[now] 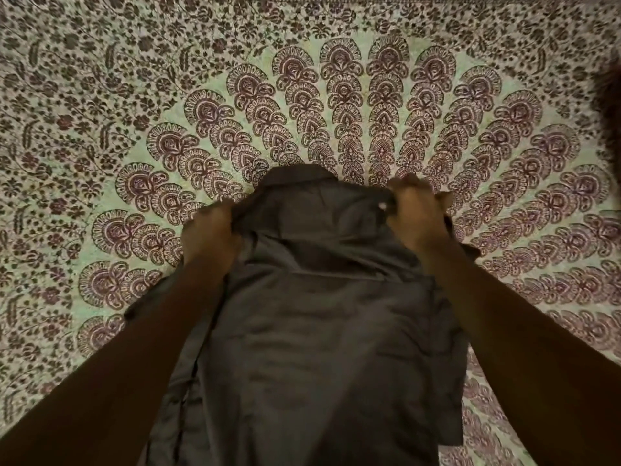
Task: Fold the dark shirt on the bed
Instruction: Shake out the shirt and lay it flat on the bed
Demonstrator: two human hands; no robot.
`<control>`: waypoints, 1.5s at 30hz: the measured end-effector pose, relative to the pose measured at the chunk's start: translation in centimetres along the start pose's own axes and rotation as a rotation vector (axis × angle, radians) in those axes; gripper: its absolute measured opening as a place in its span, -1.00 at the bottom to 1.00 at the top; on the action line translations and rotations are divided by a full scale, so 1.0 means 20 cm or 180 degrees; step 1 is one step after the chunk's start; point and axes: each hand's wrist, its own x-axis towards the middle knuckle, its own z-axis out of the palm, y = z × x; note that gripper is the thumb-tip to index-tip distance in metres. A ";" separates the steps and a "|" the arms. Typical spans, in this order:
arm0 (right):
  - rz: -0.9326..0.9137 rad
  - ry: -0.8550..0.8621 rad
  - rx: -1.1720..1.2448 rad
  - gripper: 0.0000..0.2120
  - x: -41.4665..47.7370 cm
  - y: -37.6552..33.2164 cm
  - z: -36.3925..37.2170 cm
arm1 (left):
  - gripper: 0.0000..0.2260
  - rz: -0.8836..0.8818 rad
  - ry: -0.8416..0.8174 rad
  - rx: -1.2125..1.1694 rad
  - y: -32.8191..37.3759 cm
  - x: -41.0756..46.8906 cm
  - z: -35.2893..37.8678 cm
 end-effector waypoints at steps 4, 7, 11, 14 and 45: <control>0.0380 0.0789 0.0119 -0.64 0.12 0.00 -0.01 | -0.70 0.0318 0.0793 0.0013 -0.01 0.14 0.00; 0.0422 0.0748 -0.0197 -0.62 0.27 -0.02 0.03 | -0.66 0.0412 0.1039 0.0249 -0.01 0.23 0.06; 0.0800 0.0652 -0.0298 -0.50 0.37 -0.04 0.06 | -0.52 0.0156 0.1030 0.0407 0.01 0.30 0.11; 0.0704 0.0925 -0.0435 -0.40 0.27 -0.13 0.14 | -0.62 0.0296 0.1536 0.0762 0.04 0.23 0.14; -0.0572 0.0802 -0.0341 -0.26 -0.24 -0.19 0.69 | 0.13 0.0711 -0.0215 0.0546 -0.16 -0.05 0.42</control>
